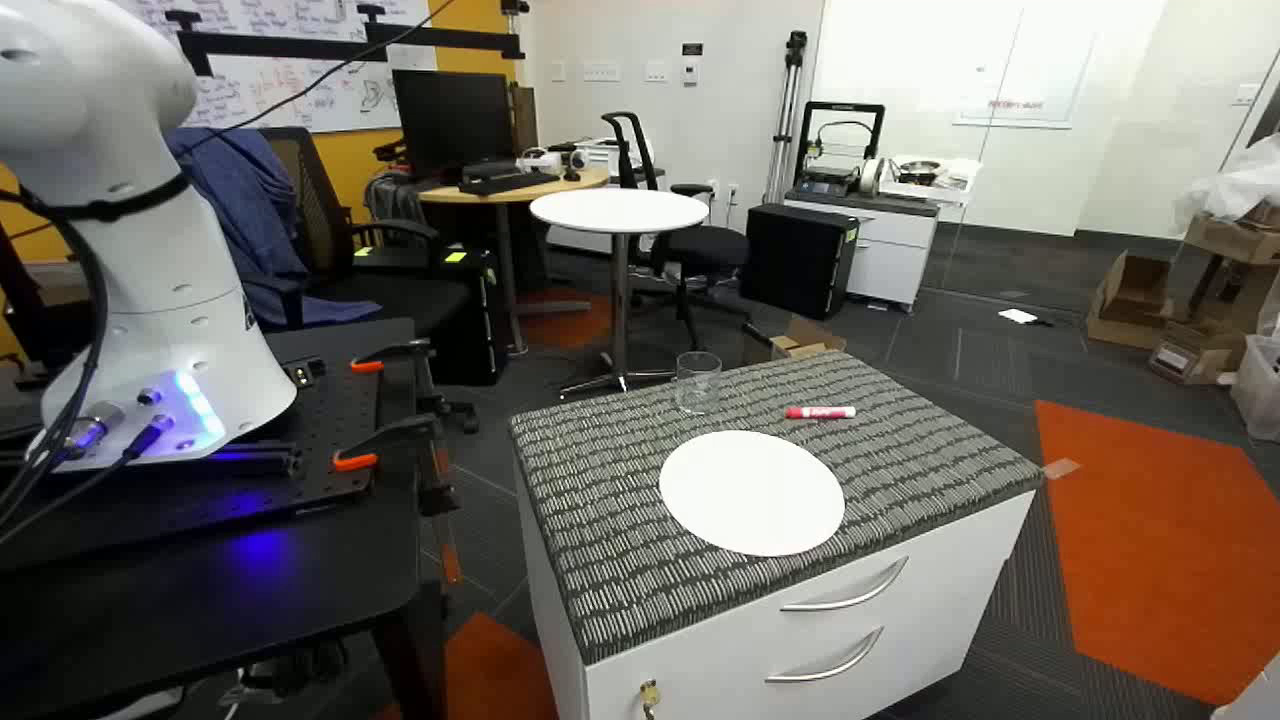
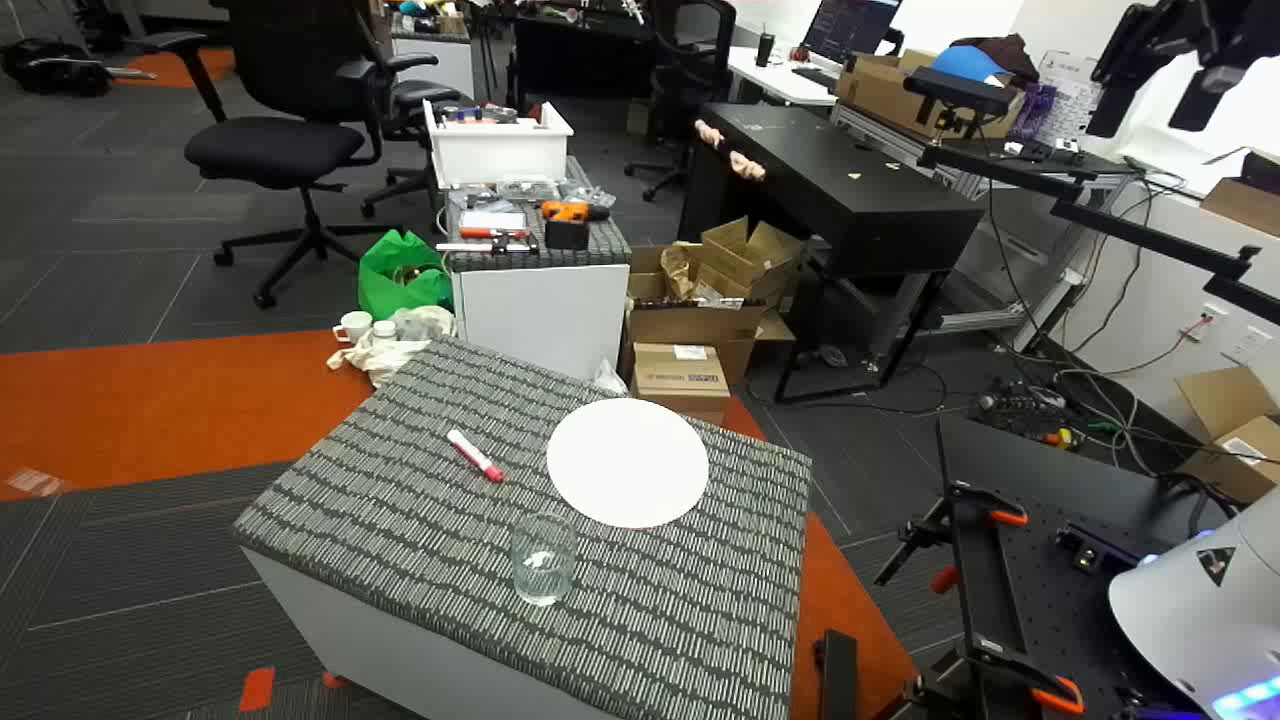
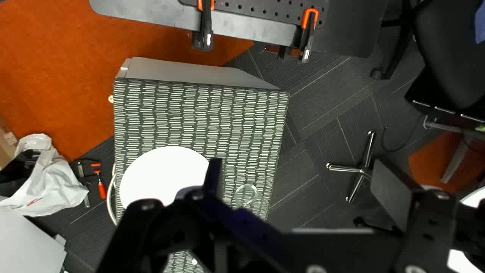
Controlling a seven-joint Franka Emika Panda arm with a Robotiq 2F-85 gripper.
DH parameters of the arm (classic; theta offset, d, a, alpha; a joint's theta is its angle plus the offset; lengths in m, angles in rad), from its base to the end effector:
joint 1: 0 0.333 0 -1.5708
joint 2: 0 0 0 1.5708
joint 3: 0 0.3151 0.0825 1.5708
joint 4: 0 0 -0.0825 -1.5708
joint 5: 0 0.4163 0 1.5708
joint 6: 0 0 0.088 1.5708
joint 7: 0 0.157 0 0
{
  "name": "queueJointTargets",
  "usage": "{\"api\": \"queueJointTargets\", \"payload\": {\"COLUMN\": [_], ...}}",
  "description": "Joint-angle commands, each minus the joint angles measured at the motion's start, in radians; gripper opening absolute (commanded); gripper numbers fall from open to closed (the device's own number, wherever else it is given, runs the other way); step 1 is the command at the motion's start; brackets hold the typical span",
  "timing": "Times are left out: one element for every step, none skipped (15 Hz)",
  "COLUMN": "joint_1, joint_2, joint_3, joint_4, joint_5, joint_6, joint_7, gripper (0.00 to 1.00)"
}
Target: Put the orange sharpie in the cup
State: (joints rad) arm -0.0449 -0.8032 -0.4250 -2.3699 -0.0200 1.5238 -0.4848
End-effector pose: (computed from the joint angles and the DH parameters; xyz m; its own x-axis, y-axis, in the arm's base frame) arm 0.2964 -0.1701 0.5100 0.9886 0.1404 0.0536 0.1499 -0.9466 -0.2855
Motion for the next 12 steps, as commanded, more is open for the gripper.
{"api": "queueJointTargets", "payload": {"joint_1": [-0.018, -0.018, -0.018, -0.018, -0.018, -0.019, -0.020, -0.020, -0.020, -0.017, -0.017, -0.018], "joint_2": [0.007, 0.007, 0.007, 0.007, 0.007, 0.005, 0.004, 0.007, 0.016, 0.025, 0.032, 0.040], "joint_3": [0.012, 0.012, 0.012, 0.012, 0.012, 0.013, 0.015, 0.016, 0.019, 0.020, 0.024, 0.030], "joint_4": [0.002, 0.002, 0.002, 0.002, 0.002, 0.000, -0.004, -0.005, -0.007, -0.009, -0.015, -0.024], "joint_5": [0.009, 0.009, 0.009, 0.009, 0.009, 0.009, 0.008, 0.009, 0.007, 0.009, 0.008, 0.007], "joint_6": [-0.001, -0.001, -0.001, -0.001, -0.001, 0.002, 0.019, 0.029, 0.054, 0.074, 0.108, 0.152], "joint_7": [-0.011, -0.011, -0.011, -0.011, -0.011, -0.011, -0.008, -0.005, 0.003, 0.004, 0.010, 0.017], "gripper": [1.00, 1.00, 1.00, 1.00, 1.00, 1.00, 1.00, 1.00, 1.00, 1.00, 1.00, 1.00]}}
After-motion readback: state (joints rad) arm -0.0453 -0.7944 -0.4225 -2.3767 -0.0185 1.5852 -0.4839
